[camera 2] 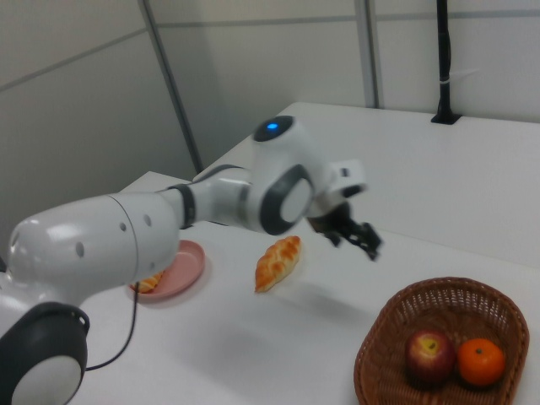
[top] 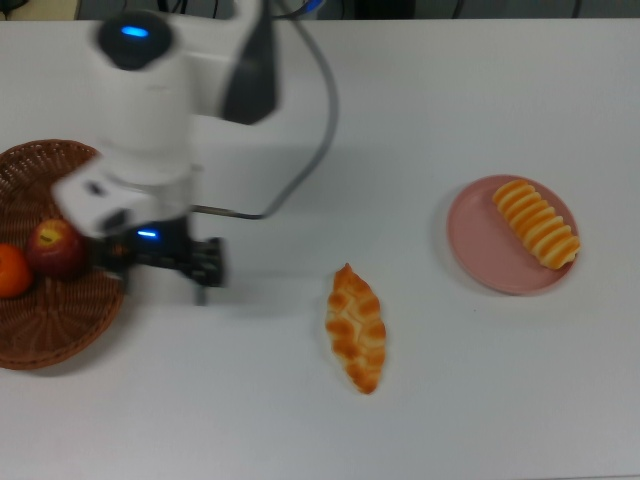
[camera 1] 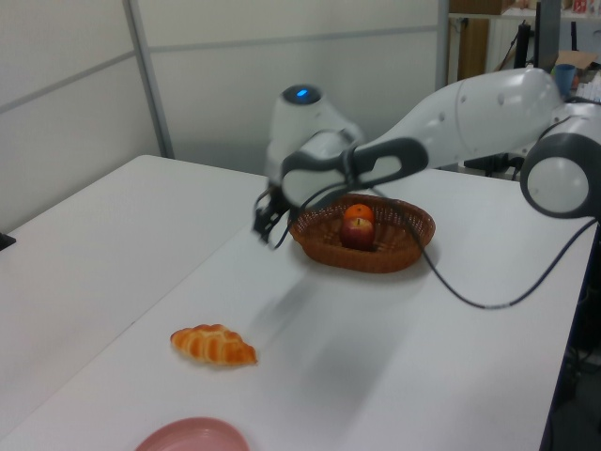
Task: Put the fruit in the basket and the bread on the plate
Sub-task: 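Move to the braided bread and grasp it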
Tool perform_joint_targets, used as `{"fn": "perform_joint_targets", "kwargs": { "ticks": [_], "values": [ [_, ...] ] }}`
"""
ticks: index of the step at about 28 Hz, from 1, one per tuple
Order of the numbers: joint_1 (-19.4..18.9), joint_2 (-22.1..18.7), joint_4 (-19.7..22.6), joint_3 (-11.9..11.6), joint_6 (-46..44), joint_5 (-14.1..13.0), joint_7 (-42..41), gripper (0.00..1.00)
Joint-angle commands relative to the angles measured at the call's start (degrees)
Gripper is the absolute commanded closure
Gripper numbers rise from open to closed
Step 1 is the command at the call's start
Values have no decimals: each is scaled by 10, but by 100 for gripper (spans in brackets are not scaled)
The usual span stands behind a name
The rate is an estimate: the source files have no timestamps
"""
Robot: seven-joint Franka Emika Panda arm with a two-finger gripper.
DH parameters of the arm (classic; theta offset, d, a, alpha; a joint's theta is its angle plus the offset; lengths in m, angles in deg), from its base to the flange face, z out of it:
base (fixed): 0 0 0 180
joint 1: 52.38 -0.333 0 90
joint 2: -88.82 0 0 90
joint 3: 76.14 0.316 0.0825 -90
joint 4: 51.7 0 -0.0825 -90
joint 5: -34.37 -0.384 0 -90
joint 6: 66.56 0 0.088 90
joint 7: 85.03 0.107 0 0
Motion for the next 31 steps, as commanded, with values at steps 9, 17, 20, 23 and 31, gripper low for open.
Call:
{"fn": "perform_joint_targets", "kwargs": {
  "ticks": [9,17,20,23,31],
  "values": [
    [-116,14,30,-10,4,-1,16,0],
    [-156,22,46,-11,4,20,16,0],
    [-157,22,47,-10,4,41,16,0],
    [-163,27,52,-10,4,61,16,0],
    [-178,39,53,-10,5,84,16,0]
  ]
}}
